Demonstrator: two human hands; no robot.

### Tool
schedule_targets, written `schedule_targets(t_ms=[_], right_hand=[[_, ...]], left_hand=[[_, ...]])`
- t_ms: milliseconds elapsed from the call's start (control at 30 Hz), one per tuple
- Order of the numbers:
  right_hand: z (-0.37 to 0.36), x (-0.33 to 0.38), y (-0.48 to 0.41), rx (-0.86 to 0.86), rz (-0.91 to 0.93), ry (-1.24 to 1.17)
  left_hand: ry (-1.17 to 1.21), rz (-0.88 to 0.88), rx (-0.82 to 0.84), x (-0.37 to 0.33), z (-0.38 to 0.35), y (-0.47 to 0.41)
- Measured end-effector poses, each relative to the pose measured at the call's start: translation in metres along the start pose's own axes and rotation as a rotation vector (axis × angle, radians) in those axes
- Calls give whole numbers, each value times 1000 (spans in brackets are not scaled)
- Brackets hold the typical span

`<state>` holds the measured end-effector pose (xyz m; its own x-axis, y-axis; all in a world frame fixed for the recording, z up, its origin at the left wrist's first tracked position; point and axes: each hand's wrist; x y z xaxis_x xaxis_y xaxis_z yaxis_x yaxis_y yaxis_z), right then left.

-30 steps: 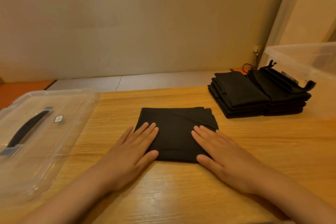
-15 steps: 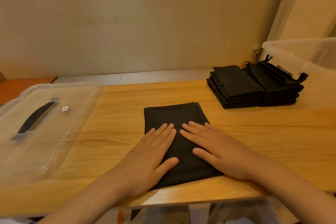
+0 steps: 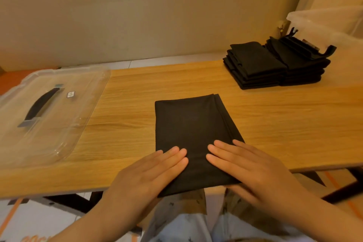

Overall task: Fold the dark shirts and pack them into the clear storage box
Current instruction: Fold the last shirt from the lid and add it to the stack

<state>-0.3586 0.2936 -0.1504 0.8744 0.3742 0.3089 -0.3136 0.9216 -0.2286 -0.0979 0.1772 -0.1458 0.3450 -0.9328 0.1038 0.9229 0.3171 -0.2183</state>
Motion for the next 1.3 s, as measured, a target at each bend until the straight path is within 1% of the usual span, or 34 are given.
schedule_targets(t_ms=[67, 100, 133, 167, 200, 267, 300, 367, 400, 467, 533, 600, 667, 733, 800, 867, 967, 1067, 1133, 1200, 1300], right_hand=[[-3, 2, 6, -81, 79, -19], [-3, 2, 9, -119, 111, -15], [-3, 1, 11, -144, 135, -17], [-1, 0, 12, -153, 153, -26], [2, -2, 12, -148, 165, -45], [10, -6, 11, -124, 144, -136], [16, -6, 9, -126, 107, -200], [32, -2, 1, -144, -16, -369], [39, 2, -5, -161, -84, -480], [55, 7, -21, -220, -207, -661], [67, 0, -40, -285, -305, -736], [72, -15, -62, -317, -414, -752], [69, -33, -84, -314, -532, -711], [58, -49, -103, -289, -629, -650], [47, -59, -113, -297, -680, -620], [42, -62, -116, -320, -693, -582], [40, -62, -116, -354, -665, -531], [43, -60, -120, -434, -626, -473], [40, -61, -123, -428, -631, -417], [34, -62, -124, -367, -666, -323], [29, -67, -120, -348, -699, -178]], left_hand=[[23, -37, -77, -9, 11, 5], [43, -38, -49, -7, 9, 7], [63, -5, 16, 0, -2, 10], [77, 42, 197, 13, -11, 13], [81, 6, 325, 23, -27, 24], [170, -11, 330, 40, -46, 33], [284, 71, 282, 34, -29, 31], [561, 249, 107, 16, 18, 2], [666, 287, 22, 6, 40, -6], [755, 299, -71, 7, 60, -20], [804, 375, -77, 23, 62, -43], [790, 462, -56, 43, 61, -69], [740, 509, -13, 59, 54, -90], [652, 580, 50, 74, 38, -108], [557, 645, 104, 82, 22, -117], [575, 680, 83, 84, 13, -118], [563, 692, 6, 84, 9, -114], [518, 719, -85, 85, 8, -113], [447, 727, -81, 85, 6, -114], [351, 716, -40, 86, 5, -114], [254, 677, 6, 85, 5, -114]])
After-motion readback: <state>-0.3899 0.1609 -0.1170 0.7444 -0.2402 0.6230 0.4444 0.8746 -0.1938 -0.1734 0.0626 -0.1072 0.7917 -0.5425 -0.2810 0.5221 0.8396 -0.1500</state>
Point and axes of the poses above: each hand's wrist, its own y-axis away from the middle knuckle, its own z-axis out of the back of the hand, x = y × z, and after that the axes turned 13 degrees about -y, right-handed
